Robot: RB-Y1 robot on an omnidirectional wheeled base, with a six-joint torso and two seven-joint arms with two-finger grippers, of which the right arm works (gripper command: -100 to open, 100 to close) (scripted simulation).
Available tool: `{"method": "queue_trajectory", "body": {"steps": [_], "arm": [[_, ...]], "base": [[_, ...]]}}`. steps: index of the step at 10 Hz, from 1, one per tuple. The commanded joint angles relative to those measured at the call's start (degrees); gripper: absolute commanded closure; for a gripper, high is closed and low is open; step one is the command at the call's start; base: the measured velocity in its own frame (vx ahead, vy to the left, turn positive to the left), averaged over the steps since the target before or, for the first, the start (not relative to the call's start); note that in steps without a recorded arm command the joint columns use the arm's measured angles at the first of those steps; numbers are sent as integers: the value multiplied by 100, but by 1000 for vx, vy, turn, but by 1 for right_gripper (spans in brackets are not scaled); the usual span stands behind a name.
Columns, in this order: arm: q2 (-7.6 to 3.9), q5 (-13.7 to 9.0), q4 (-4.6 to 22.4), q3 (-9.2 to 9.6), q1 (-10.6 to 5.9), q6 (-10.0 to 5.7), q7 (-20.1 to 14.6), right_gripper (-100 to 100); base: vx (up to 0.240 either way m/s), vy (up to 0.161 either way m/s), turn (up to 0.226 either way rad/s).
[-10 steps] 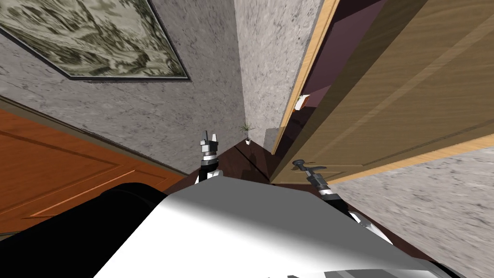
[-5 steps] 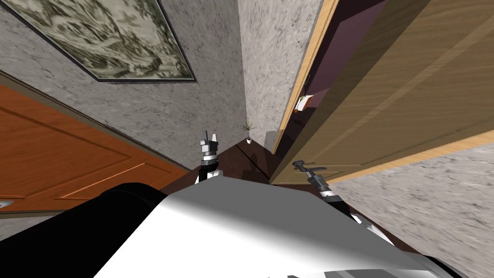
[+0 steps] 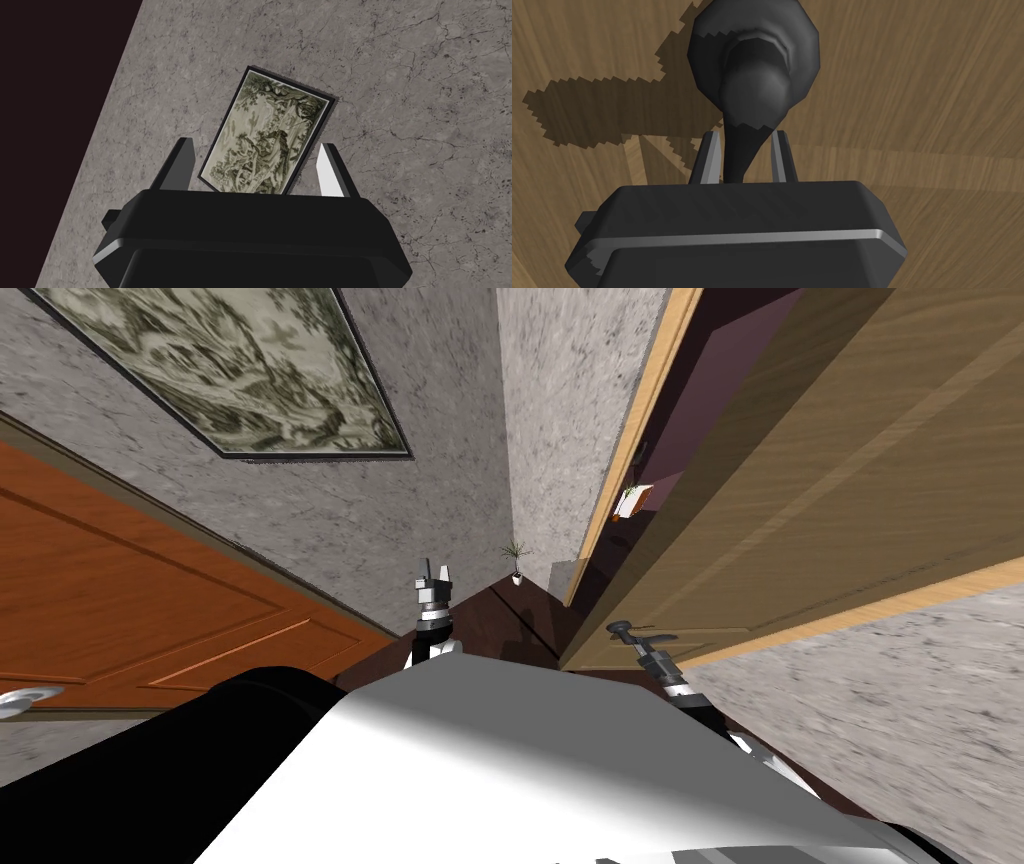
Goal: Pull the door open
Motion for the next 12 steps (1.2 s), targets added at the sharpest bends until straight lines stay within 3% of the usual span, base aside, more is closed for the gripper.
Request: {"method": "queue_trajectory", "body": {"steps": [1, 12], "arm": [[-25, -6, 24, -19, 5, -31, 1, 100], [-74, -5, 144, -58, 1, -163, -6, 100]], "base": [[-89, -64, 118], [-91, -45, 82]]}}
